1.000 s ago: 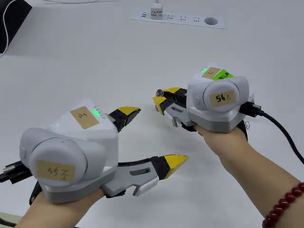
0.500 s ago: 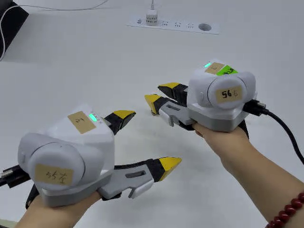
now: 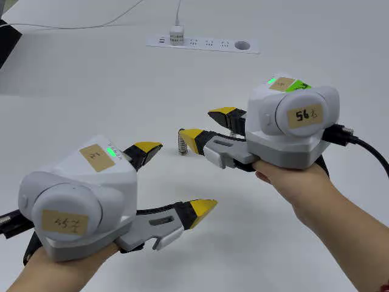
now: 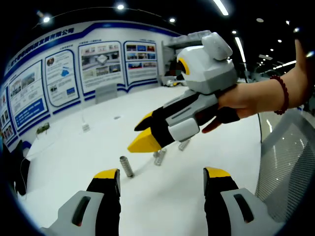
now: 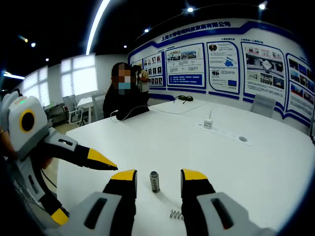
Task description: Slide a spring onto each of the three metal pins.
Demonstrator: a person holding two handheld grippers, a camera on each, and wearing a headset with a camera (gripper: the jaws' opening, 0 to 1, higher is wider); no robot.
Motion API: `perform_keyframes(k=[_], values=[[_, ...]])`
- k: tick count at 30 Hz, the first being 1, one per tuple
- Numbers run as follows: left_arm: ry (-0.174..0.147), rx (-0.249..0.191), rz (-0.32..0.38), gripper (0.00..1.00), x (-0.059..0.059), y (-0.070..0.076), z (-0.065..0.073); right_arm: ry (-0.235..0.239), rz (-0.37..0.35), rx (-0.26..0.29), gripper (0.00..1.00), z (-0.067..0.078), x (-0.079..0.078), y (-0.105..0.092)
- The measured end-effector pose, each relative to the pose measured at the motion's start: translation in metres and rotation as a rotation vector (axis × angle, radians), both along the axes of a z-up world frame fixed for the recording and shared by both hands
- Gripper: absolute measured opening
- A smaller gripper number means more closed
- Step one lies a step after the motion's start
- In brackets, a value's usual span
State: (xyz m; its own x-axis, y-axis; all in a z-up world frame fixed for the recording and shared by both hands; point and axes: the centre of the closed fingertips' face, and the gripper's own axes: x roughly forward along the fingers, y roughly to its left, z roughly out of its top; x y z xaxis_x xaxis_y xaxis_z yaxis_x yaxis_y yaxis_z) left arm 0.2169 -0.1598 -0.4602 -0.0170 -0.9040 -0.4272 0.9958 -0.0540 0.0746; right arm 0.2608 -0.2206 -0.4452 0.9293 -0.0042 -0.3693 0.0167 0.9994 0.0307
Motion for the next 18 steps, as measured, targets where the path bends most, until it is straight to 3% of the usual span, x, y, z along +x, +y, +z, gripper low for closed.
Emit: perform_keyframes(k=[8, 18], values=[[-0.018, 0.008, -0.028, 0.67, 0.000, -0.007, -0.002, 0.001, -0.038, 0.031, 0.40, 0.003, -0.020, -0.010], [-0.038, 0.026, -0.038, 0.57, 0.006, -0.019, -0.009, 0.016, -0.065, 0.017, 0.45, 0.002, -0.045, -0.020]])
